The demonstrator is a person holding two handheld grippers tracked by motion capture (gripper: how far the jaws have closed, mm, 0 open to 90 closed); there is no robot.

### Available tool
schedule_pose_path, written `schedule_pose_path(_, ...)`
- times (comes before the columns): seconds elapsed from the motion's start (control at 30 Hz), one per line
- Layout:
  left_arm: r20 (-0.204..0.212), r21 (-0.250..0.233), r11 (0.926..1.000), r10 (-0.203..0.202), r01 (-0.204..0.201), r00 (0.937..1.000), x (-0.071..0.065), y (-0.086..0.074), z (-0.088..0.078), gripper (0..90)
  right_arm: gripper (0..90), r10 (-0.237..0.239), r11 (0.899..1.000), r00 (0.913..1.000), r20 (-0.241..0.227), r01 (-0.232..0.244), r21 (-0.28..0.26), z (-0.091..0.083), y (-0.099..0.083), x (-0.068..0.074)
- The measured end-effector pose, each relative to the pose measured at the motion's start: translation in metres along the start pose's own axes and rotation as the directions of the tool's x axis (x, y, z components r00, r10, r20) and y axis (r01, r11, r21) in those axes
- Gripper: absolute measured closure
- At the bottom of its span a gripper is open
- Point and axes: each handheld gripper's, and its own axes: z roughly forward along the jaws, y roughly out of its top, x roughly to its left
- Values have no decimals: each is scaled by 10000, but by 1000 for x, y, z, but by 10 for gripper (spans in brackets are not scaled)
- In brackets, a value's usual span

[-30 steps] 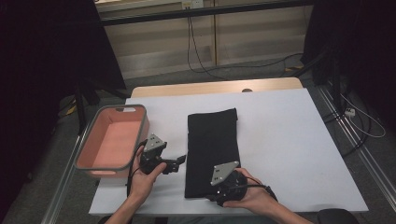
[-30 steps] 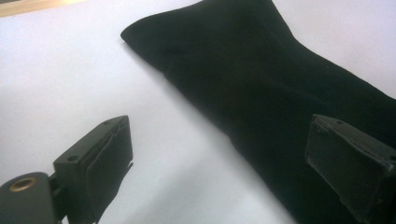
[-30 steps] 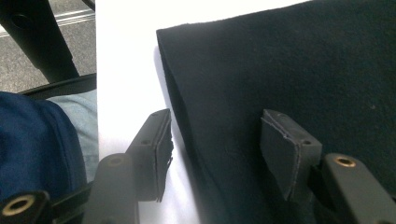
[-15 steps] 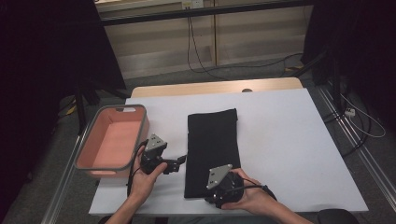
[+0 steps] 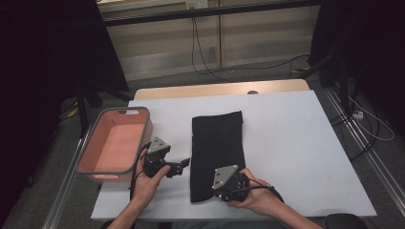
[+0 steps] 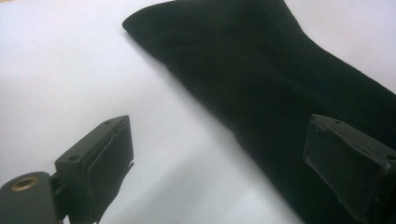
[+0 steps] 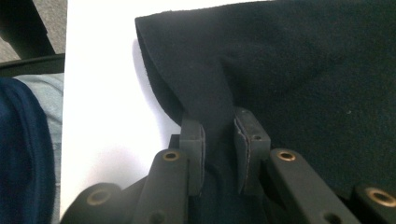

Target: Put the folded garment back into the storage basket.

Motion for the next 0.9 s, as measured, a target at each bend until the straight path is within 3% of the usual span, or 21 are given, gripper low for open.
schedule_pose_path(0.1,12,-52,10000,-4,4,10000,-1,0,0,84,770,-25,9999,10000,-42,24,-122,0,-1,-1)
schedule_pose_path(0.23,20,-154,9999,-50,50,10000,-2,1,2,83,815,-4,9999,9996,291,8,-150,0,-1,2)
schedule_pose_path(0.33,-5,-4,9998,186,-186,9998,0,1,2,79,821,415,9987,9991,83,-412,-287,-1,-2,-1)
schedule_pose_path(0.37,-14,-72,9999,79,-79,10000,0,1,3,78,822,525,9982,9986,-17,-525,-301,-1,-2,-3)
schedule_pose_path(0.57,-94,-69,9999,141,-142,9999,0,2,5,61,825,621,9969,9978,-229,-632,-462,-4,0,-2)
schedule_pose_path(0.67,-137,-205,9998,-61,58,9999,0,3,6,63,825,418,9976,9988,-249,-431,-534,-7,2,0)
schedule_pose_path(0.9,-68,-118,9998,132,-133,9999,-1,6,8,75,825,518,9950,9971,-564,-563,-825,-12,1,5)
